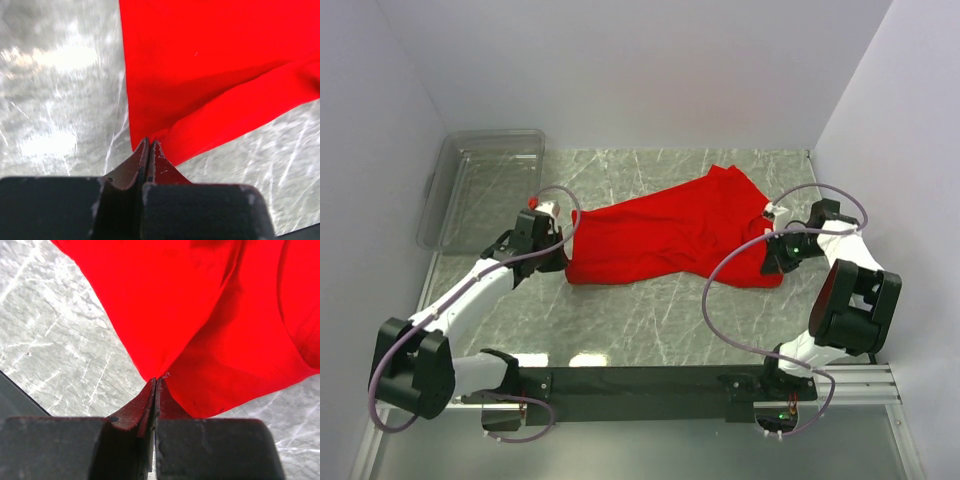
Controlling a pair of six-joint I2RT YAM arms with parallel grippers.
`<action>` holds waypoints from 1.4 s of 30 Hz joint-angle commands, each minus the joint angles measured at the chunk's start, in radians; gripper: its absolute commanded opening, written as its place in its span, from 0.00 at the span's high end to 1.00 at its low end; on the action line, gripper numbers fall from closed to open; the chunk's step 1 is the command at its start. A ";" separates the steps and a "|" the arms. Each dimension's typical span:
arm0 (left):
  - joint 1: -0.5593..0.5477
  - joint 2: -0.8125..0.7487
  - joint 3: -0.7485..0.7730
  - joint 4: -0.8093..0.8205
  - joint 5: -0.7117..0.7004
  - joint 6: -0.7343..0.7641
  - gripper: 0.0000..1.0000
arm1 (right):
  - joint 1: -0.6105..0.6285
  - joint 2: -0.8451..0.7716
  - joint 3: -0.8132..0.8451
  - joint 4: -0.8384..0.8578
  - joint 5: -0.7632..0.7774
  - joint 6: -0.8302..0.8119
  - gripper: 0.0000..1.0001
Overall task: Fold and stack the t-shirts
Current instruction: Flatten out the T-shirt at the center of the board.
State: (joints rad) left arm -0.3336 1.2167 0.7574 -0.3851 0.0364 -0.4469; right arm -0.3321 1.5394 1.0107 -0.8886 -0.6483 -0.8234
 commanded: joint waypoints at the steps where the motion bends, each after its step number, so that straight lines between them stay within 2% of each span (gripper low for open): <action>1: -0.002 -0.043 0.065 0.026 -0.032 -0.009 0.99 | -0.021 -0.054 0.051 -0.013 -0.057 -0.019 1.00; 10: 0.005 -0.172 0.056 -0.011 -0.125 0.034 0.99 | -0.062 -0.108 0.088 -0.038 -0.088 -0.025 1.00; 16: 0.010 -0.308 -0.004 -0.075 -0.161 -0.016 0.99 | -0.148 -0.203 0.081 -0.090 -0.149 -0.091 1.00; 20: 0.013 -0.368 -0.023 -0.116 -0.171 -0.041 0.99 | -0.165 -0.226 0.049 -0.163 -0.125 -0.181 1.00; 24: 0.011 -0.369 -0.029 -0.093 -0.077 -0.073 0.99 | -0.166 -0.246 -0.067 -0.213 -0.022 -0.266 1.00; 30: 0.011 -0.246 -0.043 -0.119 0.167 -0.153 0.99 | -0.168 -0.300 -0.218 -0.139 0.134 -0.276 1.00; 34: 0.001 -0.252 -0.078 -0.165 0.253 -0.252 0.99 | -0.168 -0.325 -0.268 -0.101 0.243 -0.283 1.00; 42: 0.001 -0.280 -0.228 -0.273 0.280 -0.524 0.99 | -0.174 -0.269 -0.297 0.002 0.331 -0.240 1.00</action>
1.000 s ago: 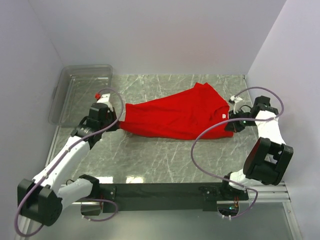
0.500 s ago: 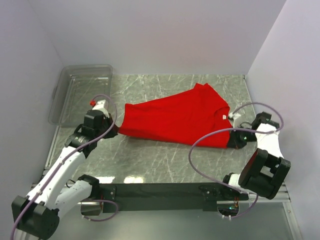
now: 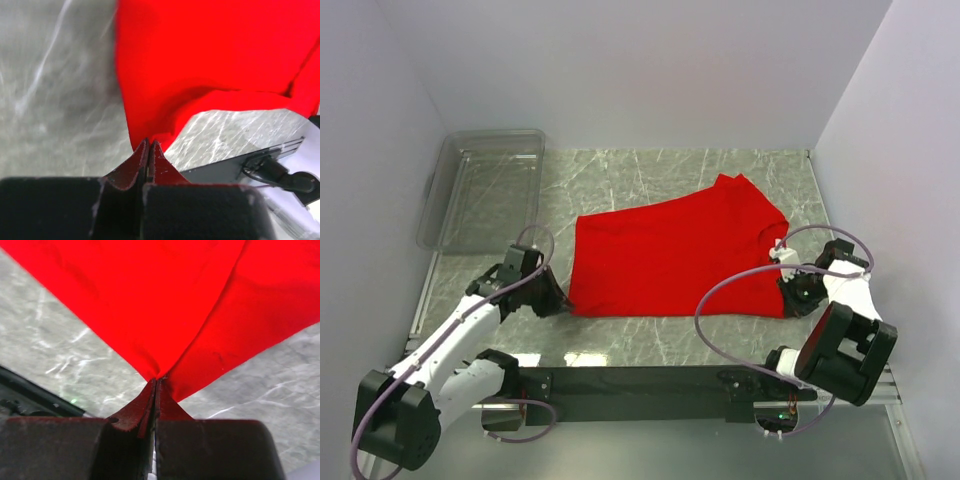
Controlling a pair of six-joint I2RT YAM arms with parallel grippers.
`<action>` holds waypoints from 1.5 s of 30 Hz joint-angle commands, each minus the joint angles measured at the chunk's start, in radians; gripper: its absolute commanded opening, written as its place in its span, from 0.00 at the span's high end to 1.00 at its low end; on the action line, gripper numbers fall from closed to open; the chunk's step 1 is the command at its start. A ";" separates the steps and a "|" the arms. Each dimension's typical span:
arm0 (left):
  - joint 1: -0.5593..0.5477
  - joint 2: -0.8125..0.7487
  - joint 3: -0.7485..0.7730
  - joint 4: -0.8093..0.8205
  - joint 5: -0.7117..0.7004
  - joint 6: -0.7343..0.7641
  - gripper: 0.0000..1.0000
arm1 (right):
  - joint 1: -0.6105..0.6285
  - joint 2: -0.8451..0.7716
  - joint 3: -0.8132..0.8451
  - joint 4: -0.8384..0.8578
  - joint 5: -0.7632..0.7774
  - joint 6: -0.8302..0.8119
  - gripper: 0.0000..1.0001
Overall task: Fold and stack the t-shirts
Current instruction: Flatten out the T-shirt at the center of the board.
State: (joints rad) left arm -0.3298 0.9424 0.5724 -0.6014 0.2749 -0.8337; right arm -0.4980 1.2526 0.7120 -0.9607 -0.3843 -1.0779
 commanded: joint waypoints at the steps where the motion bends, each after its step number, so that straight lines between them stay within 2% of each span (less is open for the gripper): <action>1: -0.003 0.008 -0.075 -0.045 0.043 -0.151 0.99 | -0.008 0.048 0.006 0.079 0.068 0.021 1.00; 6: -0.011 0.157 -0.097 0.052 0.061 -0.168 0.99 | -0.008 0.102 0.030 0.089 0.035 0.030 1.00; 12: -0.020 0.277 -0.068 0.127 0.044 -0.090 0.99 | -0.010 0.145 0.058 0.080 -0.001 0.030 1.00; 15: -0.028 0.210 -0.037 0.092 0.003 -0.065 0.99 | -0.011 0.108 0.063 0.045 -0.021 -0.002 1.00; 19: -0.028 0.032 0.059 0.028 -0.072 -0.013 0.99 | -0.033 -0.044 0.119 -0.035 -0.151 -0.083 1.00; 23: -0.028 -0.126 0.205 -0.038 -0.205 0.034 0.99 | -0.034 -0.108 0.305 -0.116 -0.301 -0.044 1.00; 27: -0.026 -0.143 0.415 -0.054 -0.318 0.117 0.99 | -0.034 -0.090 0.583 -0.147 -0.448 0.070 1.00; 29: -0.026 -0.133 0.487 -0.032 -0.365 0.177 0.99 | -0.034 -0.087 0.673 -0.144 -0.494 0.110 1.00; 34: -0.026 -0.106 0.736 0.064 -0.436 0.295 0.99 | -0.036 -0.110 0.944 -0.041 -0.622 0.320 1.00; 39: -0.026 -0.093 0.933 0.236 -0.491 0.390 0.99 | -0.036 -0.151 1.137 0.249 -0.666 0.640 1.00; 45: -0.026 -0.064 1.073 0.357 -0.479 0.446 0.99 | -0.043 -0.148 1.303 0.546 -0.676 0.968 1.00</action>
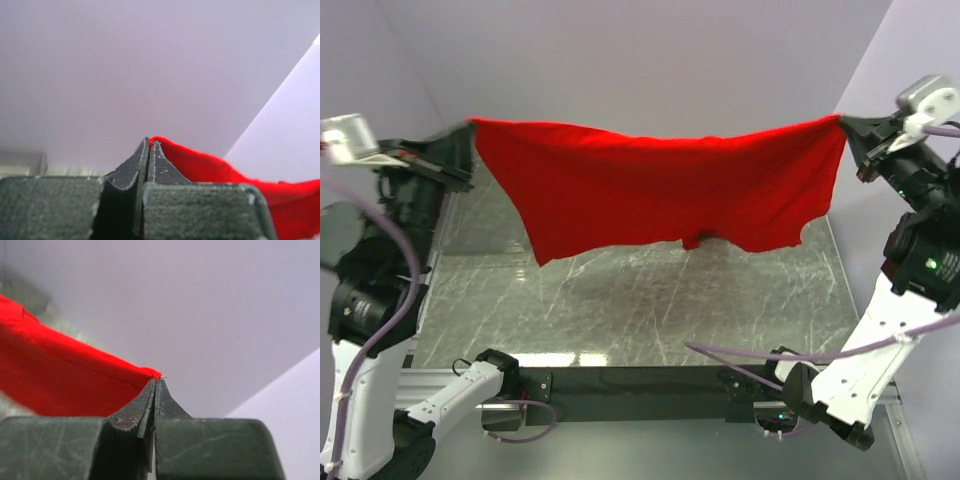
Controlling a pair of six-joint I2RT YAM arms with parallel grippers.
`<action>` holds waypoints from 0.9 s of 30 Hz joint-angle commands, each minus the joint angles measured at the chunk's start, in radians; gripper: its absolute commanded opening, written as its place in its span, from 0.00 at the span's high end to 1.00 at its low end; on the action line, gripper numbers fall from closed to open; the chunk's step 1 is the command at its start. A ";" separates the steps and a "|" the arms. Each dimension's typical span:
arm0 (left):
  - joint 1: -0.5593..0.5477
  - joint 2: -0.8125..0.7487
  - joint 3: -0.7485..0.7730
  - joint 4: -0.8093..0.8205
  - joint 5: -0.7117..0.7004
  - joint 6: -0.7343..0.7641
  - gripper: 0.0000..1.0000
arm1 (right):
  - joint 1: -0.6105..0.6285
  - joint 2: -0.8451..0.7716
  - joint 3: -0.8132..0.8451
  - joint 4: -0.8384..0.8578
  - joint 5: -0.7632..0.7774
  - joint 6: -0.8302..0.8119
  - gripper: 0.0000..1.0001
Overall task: Fold and stack the t-shirts
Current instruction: Flatten out the T-shirt at the center of the board.
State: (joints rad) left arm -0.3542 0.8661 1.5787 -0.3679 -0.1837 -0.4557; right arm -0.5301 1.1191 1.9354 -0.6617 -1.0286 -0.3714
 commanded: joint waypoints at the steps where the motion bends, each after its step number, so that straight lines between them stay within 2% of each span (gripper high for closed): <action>1: -0.002 0.019 0.082 0.127 -0.022 0.078 0.99 | -0.013 -0.016 0.095 0.276 -0.027 0.294 1.00; 6: -0.002 0.027 0.116 0.156 -0.052 0.114 0.99 | -0.051 -0.012 0.151 0.468 0.004 0.506 1.00; 10: -0.002 0.020 0.078 0.165 -0.106 0.129 0.99 | -0.067 -0.010 0.103 0.496 0.019 0.534 1.00; 16: -0.002 0.057 -0.089 0.168 -0.181 0.110 0.99 | -0.051 0.016 -0.088 0.393 0.024 0.405 1.00; 20: 0.000 0.128 -0.250 0.230 -0.183 0.089 0.99 | 0.041 0.033 -0.324 0.288 0.139 0.140 1.00; 24: 0.030 0.276 -0.362 0.305 -0.162 0.049 0.99 | 0.093 0.099 -0.538 0.384 0.229 0.072 1.00; 25: 0.049 0.362 -0.376 0.319 -0.143 0.040 0.99 | 0.113 0.120 -0.596 0.434 0.257 0.066 1.00; 27: 0.063 0.463 -0.388 0.362 -0.108 0.019 0.99 | 0.136 0.203 -0.634 0.473 0.283 0.034 1.00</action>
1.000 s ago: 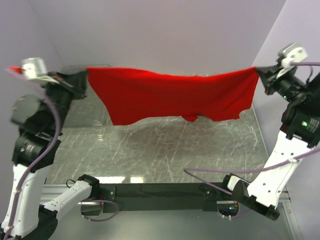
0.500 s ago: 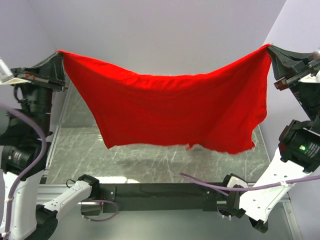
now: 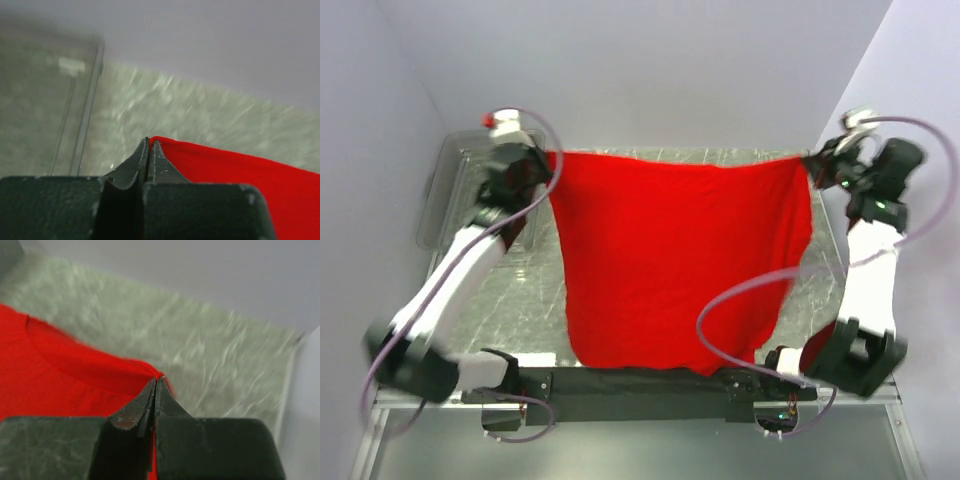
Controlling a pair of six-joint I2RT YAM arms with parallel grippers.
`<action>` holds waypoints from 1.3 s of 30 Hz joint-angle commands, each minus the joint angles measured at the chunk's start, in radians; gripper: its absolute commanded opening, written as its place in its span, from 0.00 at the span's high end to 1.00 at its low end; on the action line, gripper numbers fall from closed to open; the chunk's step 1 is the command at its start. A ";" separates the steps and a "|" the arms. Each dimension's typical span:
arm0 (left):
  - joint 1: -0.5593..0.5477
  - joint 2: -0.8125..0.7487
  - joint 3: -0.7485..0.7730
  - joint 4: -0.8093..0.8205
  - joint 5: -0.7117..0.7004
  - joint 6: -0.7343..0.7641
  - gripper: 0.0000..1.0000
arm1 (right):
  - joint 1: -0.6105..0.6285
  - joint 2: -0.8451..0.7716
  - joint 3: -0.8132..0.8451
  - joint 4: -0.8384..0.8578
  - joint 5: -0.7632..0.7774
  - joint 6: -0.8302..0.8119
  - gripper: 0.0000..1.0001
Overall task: Fold and stack the t-shirts
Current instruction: Flatten out the T-shirt at the center of the board.
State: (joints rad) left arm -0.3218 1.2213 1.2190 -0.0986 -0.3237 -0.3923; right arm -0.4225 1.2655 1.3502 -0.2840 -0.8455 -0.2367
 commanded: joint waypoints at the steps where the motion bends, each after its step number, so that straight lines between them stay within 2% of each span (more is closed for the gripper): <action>1: 0.035 0.212 -0.021 0.091 0.067 -0.051 0.99 | 0.036 0.083 -0.065 0.109 0.100 -0.110 1.00; 7: 0.038 0.551 0.121 0.151 0.098 -0.080 0.99 | 0.128 0.254 -0.143 0.282 0.195 -0.135 1.00; 11: 0.041 0.711 0.281 0.102 0.083 -0.083 0.99 | 0.152 0.397 -0.079 0.377 0.261 -0.073 1.00; 16: 0.050 0.860 0.422 0.030 0.040 -0.082 0.99 | 0.163 0.550 0.045 0.371 0.350 -0.023 1.00; 20: 0.070 0.903 0.516 -0.013 -0.037 -0.080 0.99 | 0.175 0.652 0.138 0.387 0.397 -0.021 1.00; 26: 0.119 0.943 0.632 -0.064 -0.150 -0.071 0.99 | 0.234 0.715 0.199 0.457 0.462 -0.003 1.00; 33: 0.174 0.983 0.705 -0.075 -0.126 -0.055 0.99 | 0.287 0.793 0.300 0.444 0.474 0.016 1.00; 39: 0.204 0.969 0.674 -0.053 -0.074 -0.045 0.99 | 0.295 0.796 0.355 0.428 0.349 0.086 1.00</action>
State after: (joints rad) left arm -0.1326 2.1952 1.8805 -0.1856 -0.3965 -0.4599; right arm -0.1139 2.0731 1.6432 0.0967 -0.4610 -0.1867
